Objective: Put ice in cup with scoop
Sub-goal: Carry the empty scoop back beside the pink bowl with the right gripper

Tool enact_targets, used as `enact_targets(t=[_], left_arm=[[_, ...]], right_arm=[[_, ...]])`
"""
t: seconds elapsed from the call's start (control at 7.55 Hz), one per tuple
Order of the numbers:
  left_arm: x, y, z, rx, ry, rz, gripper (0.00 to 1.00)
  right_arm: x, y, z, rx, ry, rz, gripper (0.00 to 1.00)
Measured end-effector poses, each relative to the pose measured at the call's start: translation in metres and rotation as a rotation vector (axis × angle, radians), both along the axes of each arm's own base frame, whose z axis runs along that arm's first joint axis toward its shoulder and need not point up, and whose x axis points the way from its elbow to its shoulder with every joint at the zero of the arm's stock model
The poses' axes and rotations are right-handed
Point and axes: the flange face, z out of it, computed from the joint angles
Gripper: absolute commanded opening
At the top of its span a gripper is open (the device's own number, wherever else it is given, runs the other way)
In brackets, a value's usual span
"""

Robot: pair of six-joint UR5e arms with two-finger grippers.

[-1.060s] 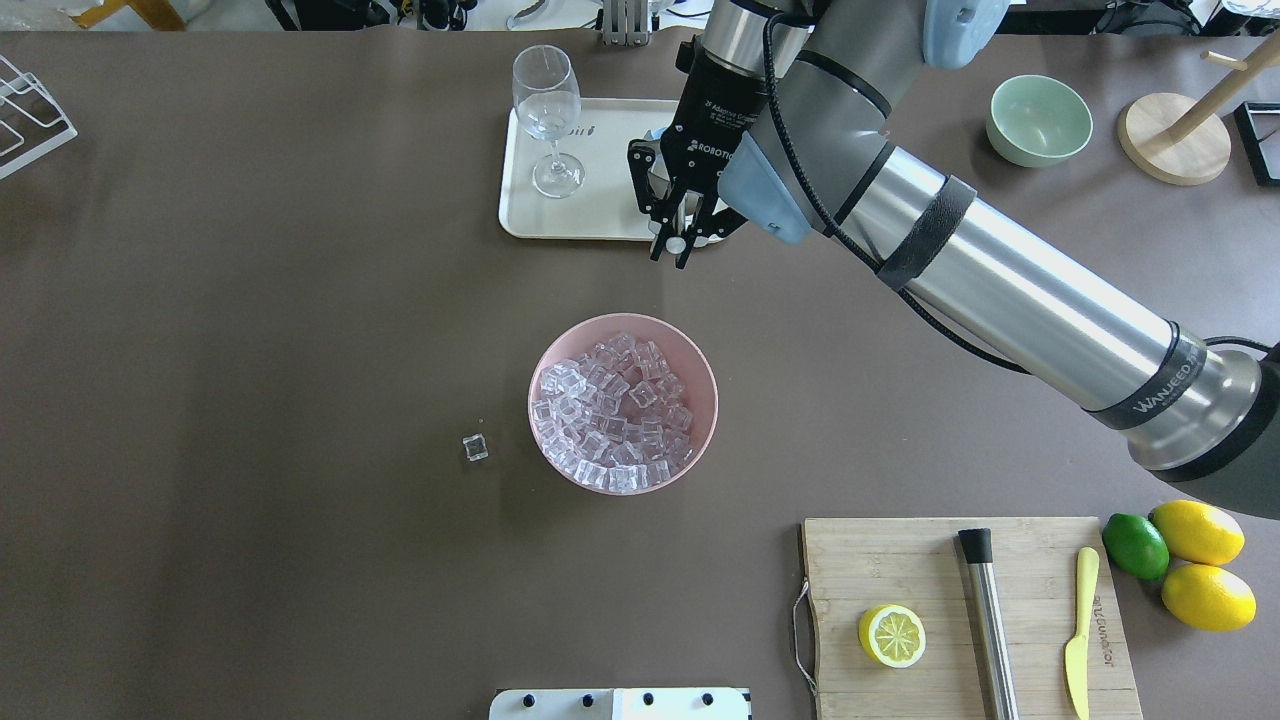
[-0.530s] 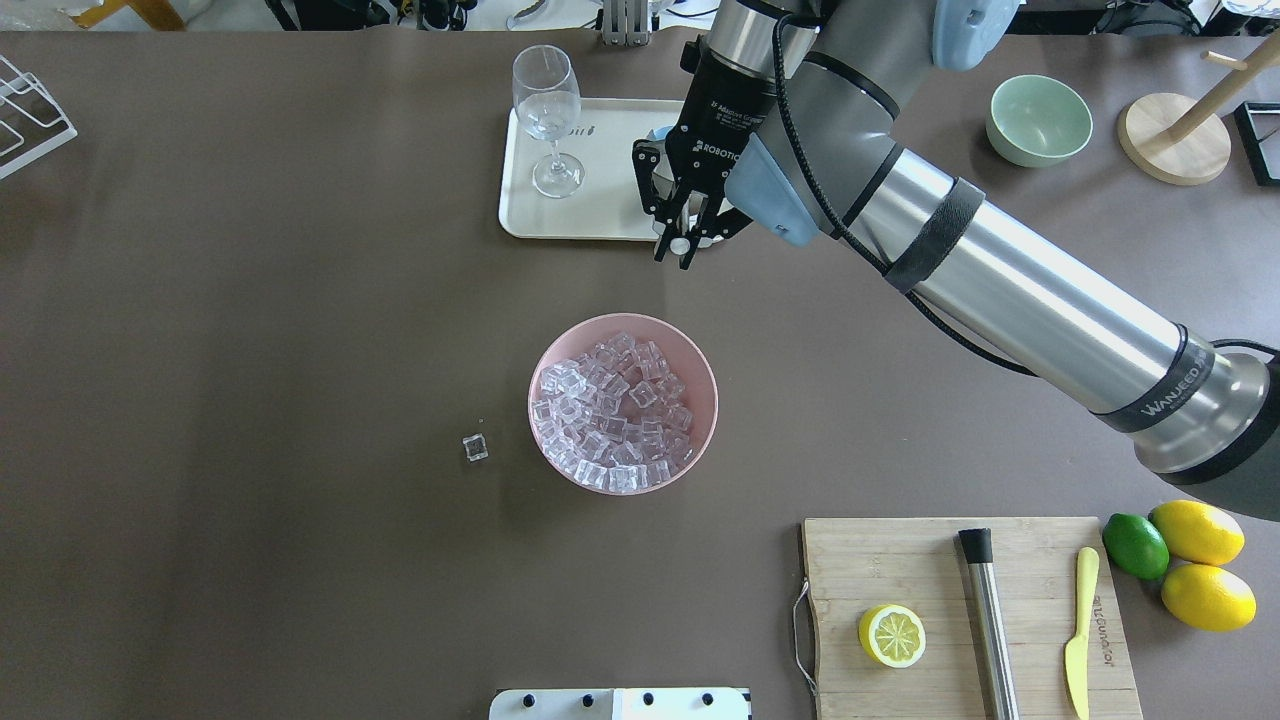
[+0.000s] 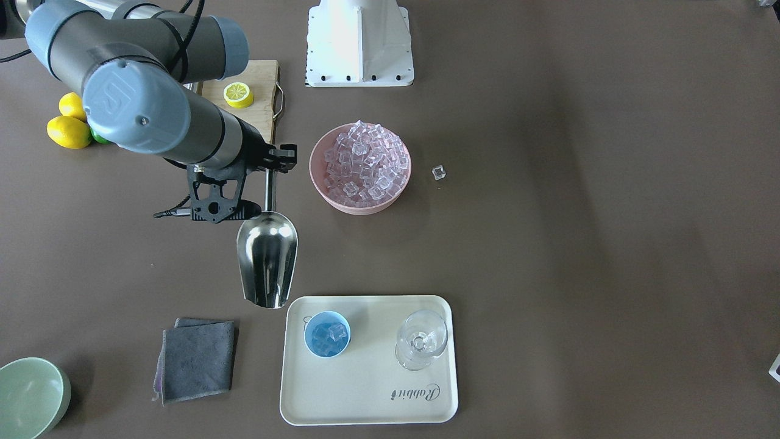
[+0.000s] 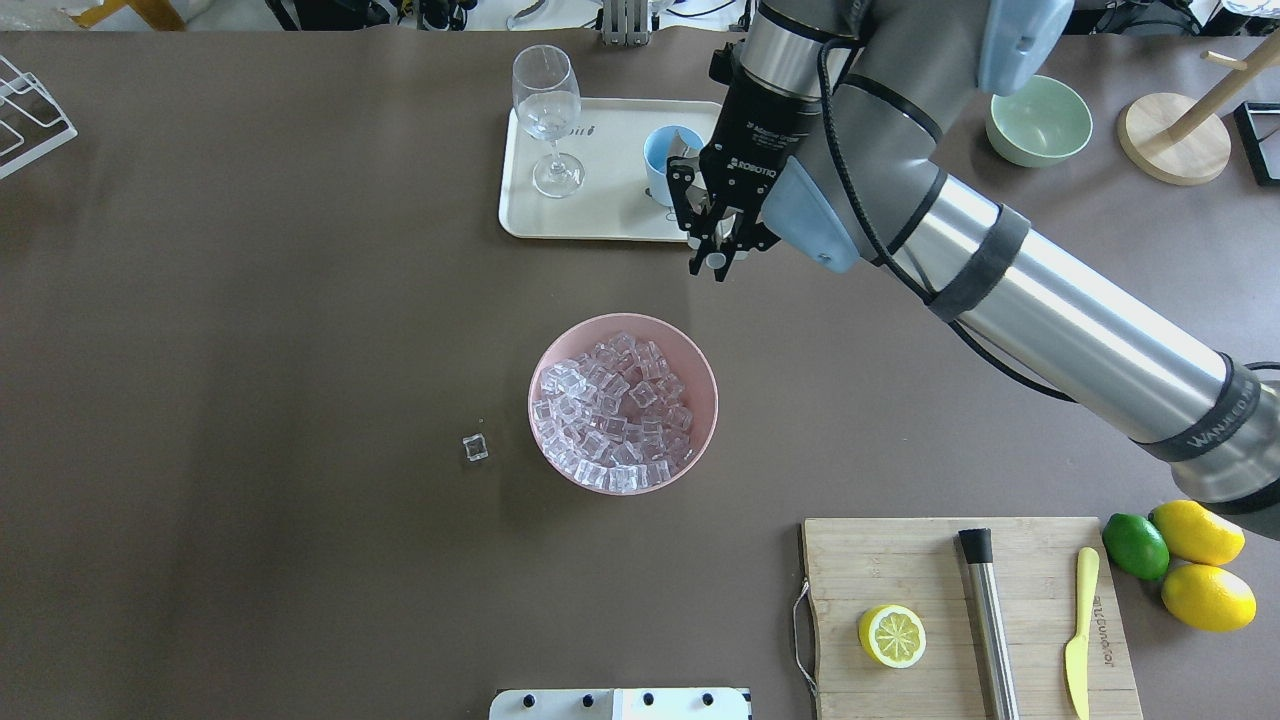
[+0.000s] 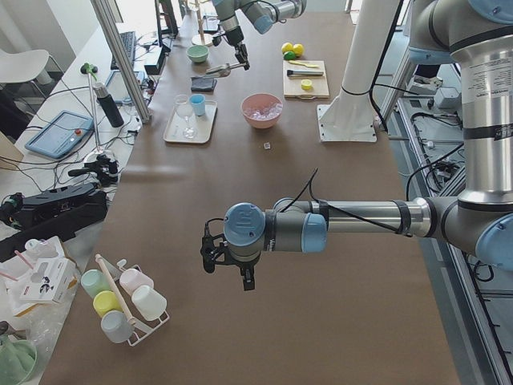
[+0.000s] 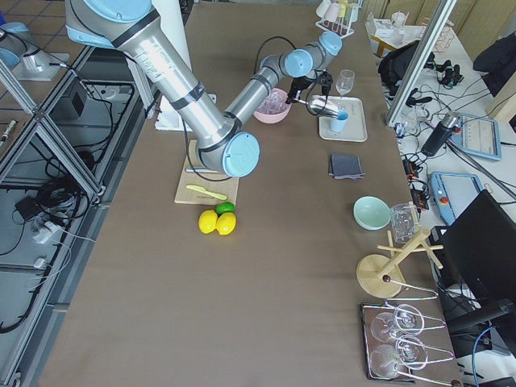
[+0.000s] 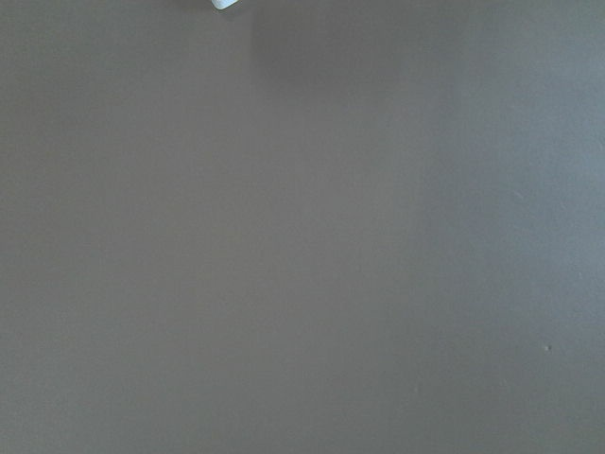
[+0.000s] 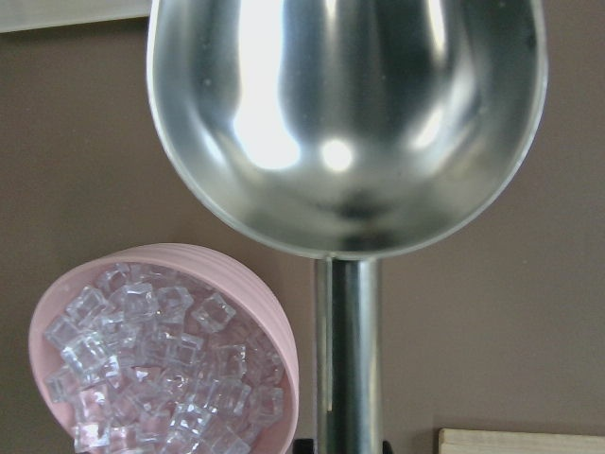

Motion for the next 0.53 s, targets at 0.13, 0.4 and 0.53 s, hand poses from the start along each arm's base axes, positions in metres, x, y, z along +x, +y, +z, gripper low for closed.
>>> enact_targets(t=[0.13, 0.4, 0.53], left_arm=[[0.000, 0.000, 0.000, -0.001, 0.001, -0.001, 0.98], [-0.001, 0.000, -0.001, -0.001, 0.001, -0.003, 0.98], [-0.001, 0.000, -0.001, -0.001, 0.001, -0.003, 0.98]], right_arm=[[0.017, 0.028, 0.017, 0.050, 0.041, 0.032, 0.00], [0.024, 0.081, 0.060, 0.108, 0.137, 0.055, 0.00], [0.018, 0.098, 0.079, 0.108, 0.180, 0.052, 0.00]])
